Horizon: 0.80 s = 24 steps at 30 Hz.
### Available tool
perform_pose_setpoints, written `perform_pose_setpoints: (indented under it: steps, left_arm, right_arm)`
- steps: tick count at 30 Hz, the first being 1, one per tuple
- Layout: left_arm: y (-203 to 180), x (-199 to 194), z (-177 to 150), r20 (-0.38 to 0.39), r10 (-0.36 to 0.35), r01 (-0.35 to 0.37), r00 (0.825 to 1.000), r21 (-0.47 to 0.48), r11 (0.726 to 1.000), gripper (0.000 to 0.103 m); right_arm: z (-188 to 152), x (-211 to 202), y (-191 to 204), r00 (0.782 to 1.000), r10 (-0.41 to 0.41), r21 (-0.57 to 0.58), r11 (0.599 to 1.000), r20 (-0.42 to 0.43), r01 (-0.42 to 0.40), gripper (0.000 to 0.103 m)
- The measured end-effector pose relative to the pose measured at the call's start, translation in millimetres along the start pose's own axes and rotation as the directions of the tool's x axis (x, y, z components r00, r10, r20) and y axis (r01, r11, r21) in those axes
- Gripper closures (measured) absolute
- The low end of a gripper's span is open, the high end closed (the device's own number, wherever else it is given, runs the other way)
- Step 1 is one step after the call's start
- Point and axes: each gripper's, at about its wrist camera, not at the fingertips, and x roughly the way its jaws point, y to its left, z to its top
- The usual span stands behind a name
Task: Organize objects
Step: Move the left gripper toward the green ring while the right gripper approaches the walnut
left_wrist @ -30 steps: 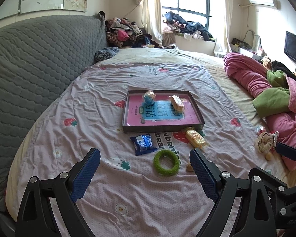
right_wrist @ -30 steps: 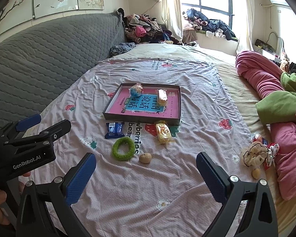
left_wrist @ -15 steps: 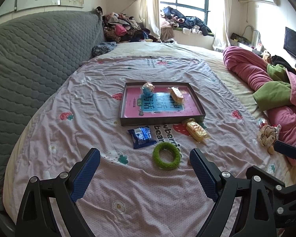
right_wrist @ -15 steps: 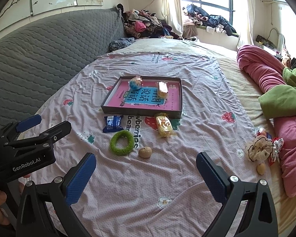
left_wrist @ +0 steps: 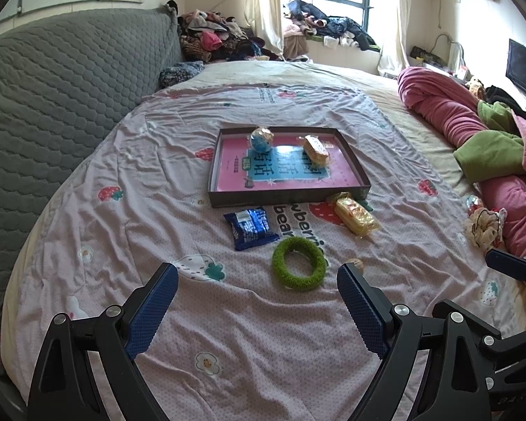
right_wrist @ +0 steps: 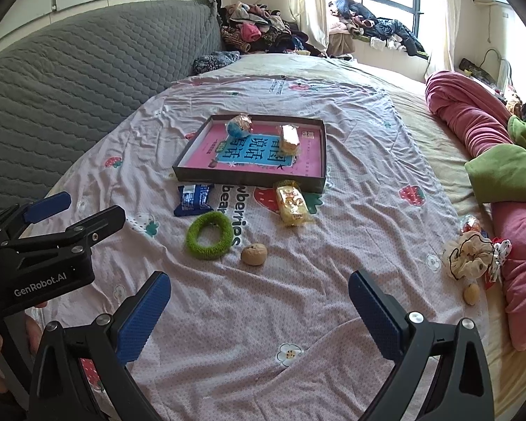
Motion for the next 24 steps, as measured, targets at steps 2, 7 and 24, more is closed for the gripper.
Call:
perform_pose_setpoints:
  steps: [2,7,24]
  left_arm:
    - [-1,4,-2,-0.007,0.001,-0.001,1.000,0.003,1.000,0.010]
    - [-2,16,-4,-0.026,-0.001,0.001,1.000,0.002,1.000,0.010]
    - [0,60,-10,-0.091,-0.008,0.008,0.996,-0.002,1.000,0.010]
  right_arm:
    - [-1,3,0,1.000,0.000,-0.006,1.000,-0.003,0.000,0.001]
    - [-4,10,1,1.000,-0.007,-0.018,1.000,-0.012,0.007,0.001]
    - [-8,47,8,0.998,-0.029,-0.079,0.997,-0.052,0.025,0.001]
